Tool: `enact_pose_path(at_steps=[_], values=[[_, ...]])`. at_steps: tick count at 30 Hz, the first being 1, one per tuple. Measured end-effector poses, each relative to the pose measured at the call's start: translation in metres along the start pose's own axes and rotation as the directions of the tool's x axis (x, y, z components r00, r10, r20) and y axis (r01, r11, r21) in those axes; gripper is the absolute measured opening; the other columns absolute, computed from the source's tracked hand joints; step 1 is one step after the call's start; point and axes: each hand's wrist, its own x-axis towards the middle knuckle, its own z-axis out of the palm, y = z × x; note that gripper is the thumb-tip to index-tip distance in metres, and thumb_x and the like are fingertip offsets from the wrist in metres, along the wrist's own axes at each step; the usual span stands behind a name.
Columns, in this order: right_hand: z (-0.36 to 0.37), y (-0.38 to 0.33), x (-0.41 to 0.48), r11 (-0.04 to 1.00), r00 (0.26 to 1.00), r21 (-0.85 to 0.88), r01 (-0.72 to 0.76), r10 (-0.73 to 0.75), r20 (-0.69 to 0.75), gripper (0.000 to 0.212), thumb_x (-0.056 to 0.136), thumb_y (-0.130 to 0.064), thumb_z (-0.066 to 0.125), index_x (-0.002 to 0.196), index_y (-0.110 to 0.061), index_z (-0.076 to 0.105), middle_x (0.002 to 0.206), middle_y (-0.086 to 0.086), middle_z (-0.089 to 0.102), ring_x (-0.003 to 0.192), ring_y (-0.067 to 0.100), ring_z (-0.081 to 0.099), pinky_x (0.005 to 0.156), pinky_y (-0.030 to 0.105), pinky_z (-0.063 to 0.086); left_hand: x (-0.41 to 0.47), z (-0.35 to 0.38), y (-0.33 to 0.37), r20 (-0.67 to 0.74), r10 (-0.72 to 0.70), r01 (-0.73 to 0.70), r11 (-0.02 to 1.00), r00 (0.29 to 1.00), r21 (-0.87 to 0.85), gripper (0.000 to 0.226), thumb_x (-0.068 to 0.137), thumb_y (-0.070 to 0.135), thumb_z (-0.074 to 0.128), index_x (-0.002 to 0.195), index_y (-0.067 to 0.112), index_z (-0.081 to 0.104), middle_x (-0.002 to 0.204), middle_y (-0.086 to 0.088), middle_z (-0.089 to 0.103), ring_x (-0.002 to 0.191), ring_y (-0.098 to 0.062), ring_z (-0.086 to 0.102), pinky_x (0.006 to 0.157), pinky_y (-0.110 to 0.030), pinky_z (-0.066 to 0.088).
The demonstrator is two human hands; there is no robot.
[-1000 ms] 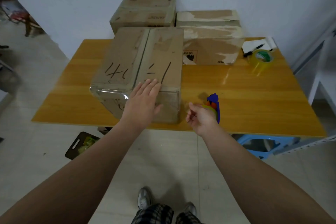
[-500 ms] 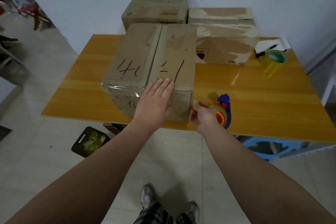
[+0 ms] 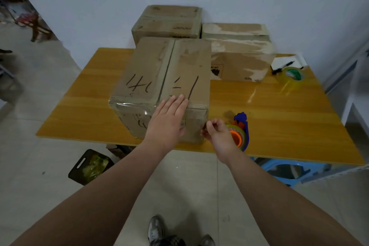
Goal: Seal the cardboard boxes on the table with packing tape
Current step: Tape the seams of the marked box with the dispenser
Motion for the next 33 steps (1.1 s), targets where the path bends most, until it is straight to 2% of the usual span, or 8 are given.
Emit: enact_pose_path(at_steps=[3, 6, 8, 10, 15, 19, 23, 33], values=[[-0.011, -0.007, 0.003, 0.899, 0.990, -0.416, 0.139, -0.122, 0.066, 0.011, 0.092, -0.016, 0.060, 0.088, -0.018, 0.050, 0.092, 0.010, 0.059, 0.088, 0.026, 0.057, 0.085, 0.045, 0.050, 0.001, -0.001, -0.002, -0.004, 0.004, -0.004, 1.000, 1.000, -0.003, 0.081, 0.090, 0.034, 0.057, 0.151, 0.020, 0.004, 0.159, 0.002, 0.004, 0.145, -0.014, 0.000, 0.114, -0.029, -0.009], [-0.020, -0.040, 0.015, 0.472, 0.957, -0.833, 0.288, -0.167, 0.237, 0.017, 0.087, -0.030, 0.067, 0.096, -0.017, 0.060, 0.093, 0.002, 0.065, 0.087, 0.023, 0.060, 0.069, 0.036, 0.048, 0.000, -0.001, -0.002, 0.002, 0.008, -0.008, 1.000, 1.000, -0.011, 0.082, 0.090, 0.034, 0.057, 0.151, 0.021, 0.003, 0.159, 0.003, 0.003, 0.145, -0.014, 0.001, 0.114, -0.029, -0.008], [-0.019, -0.067, 0.019, 0.184, 0.940, -0.923, 0.337, -0.122, 0.319, 0.022, 0.083, -0.039, 0.070, 0.090, -0.019, 0.063, 0.089, -0.001, 0.066, 0.083, 0.021, 0.059, 0.060, 0.031, 0.041, 0.000, -0.002, -0.002, 0.007, 0.017, -0.017, 1.000, 1.000, -0.014, 0.082, 0.090, 0.034, 0.057, 0.151, 0.020, 0.004, 0.159, 0.002, 0.004, 0.145, -0.014, 0.001, 0.114, -0.029, -0.008], [-0.016, -0.088, 0.018, 0.059, 0.925, -0.928, 0.369, -0.122, 0.360, 0.027, 0.079, -0.045, 0.072, 0.085, -0.020, 0.065, 0.083, -0.002, 0.065, 0.077, 0.018, 0.059, 0.058, 0.031, 0.043, 0.001, -0.003, -0.004, 0.003, 0.019, -0.019, 1.000, 1.000, -0.016, 0.082, 0.090, 0.033, 0.057, 0.151, 0.021, 0.005, 0.159, 0.002, 0.004, 0.145, -0.015, 0.002, 0.114, -0.029, -0.008], [-0.022, -0.104, 0.008, 0.264, 0.918, -0.889, 0.373, -0.246, 0.312, 0.029, 0.076, -0.049, 0.073, 0.070, -0.023, 0.062, 0.072, -0.007, 0.060, 0.070, 0.013, 0.056, 0.055, 0.030, 0.045, 0.001, -0.006, -0.003, 0.005, 0.022, -0.022, 0.999, 1.000, -0.035, 0.082, 0.088, 0.031, 0.059, 0.151, 0.021, 0.008, 0.159, 0.002, 0.006, 0.145, -0.015, 0.003, 0.114, -0.029, -0.007], [-0.023, -0.084, 0.007, 0.371, 0.882, -0.821, 0.435, -0.358, 0.305, 0.033, 0.075, -0.042, 0.076, 0.095, -0.026, 0.056, 0.097, -0.010, 0.057, 0.089, 0.013, 0.055, 0.071, 0.029, 0.049, 0.002, -0.005, -0.005, 0.013, 0.037, -0.037, 0.999, 0.999, -0.027, 0.082, 0.088, 0.030, 0.059, 0.151, 0.021, 0.007, 0.159, 0.003, 0.005, 0.145, -0.014, 0.003, 0.113, -0.027, -0.009], [-0.015, -0.058, 0.009, 0.224, 0.862, -0.856, 0.466, -0.334, 0.381, 0.100, 0.071, -0.032, 0.081, 0.145, -0.042, 0.014, 0.154, -0.006, 0.011, 0.139, 0.023, 0.022, 0.101, 0.040, 0.041, 0.002, -0.003, -0.007, 0.009, 0.046, -0.045, 0.999, 0.999, -0.026, 0.081, 0.089, 0.030, 0.059, 0.151, 0.022, 0.007, 0.159, 0.003, 0.005, 0.145, -0.014, 0.003, 0.112, -0.027, -0.009], [-0.015, -0.065, 0.019, -0.103, 0.811, -0.886, 0.451, -0.368, 0.455, 0.100, 0.074, -0.054, 0.072, 0.150, -0.040, 0.008, 0.160, -0.001, -0.004, 0.146, 0.024, 0.006, 0.117, 0.047, 0.007, 0.001, -0.003, -0.004, -0.003, 0.026, -0.026, 1.000, 1.000, -0.016, 0.080, 0.089, 0.030, 0.058, 0.151, 0.021, 0.007, 0.159, 0.002, 0.006, 0.145, -0.014, 0.003, 0.114, -0.029, -0.007]])
